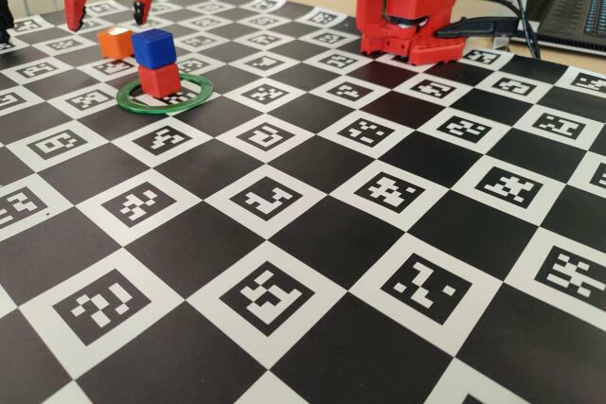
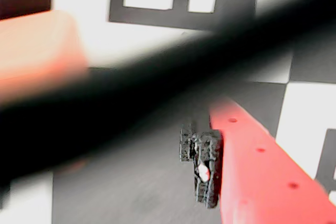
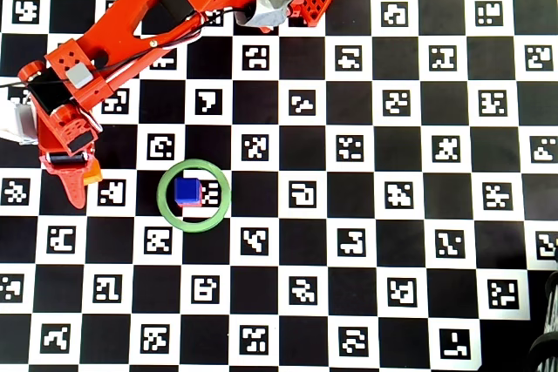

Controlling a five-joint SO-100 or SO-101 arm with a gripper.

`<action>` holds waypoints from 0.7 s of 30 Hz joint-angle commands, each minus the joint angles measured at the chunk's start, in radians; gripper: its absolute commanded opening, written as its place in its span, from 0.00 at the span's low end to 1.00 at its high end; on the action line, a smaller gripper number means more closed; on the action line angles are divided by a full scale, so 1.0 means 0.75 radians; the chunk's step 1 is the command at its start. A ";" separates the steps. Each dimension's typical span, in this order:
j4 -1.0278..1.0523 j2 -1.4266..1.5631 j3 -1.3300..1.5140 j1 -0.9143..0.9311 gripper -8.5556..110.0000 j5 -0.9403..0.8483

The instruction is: Grab the red cube then put it in the green circle then put the blue cube on top and finally the orange cube on top

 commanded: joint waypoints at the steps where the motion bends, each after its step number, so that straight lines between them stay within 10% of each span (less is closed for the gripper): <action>1: -0.051 0.063 0.006 -0.020 0.48 0.008; 21: -0.155 0.092 0.055 -0.070 0.48 0.094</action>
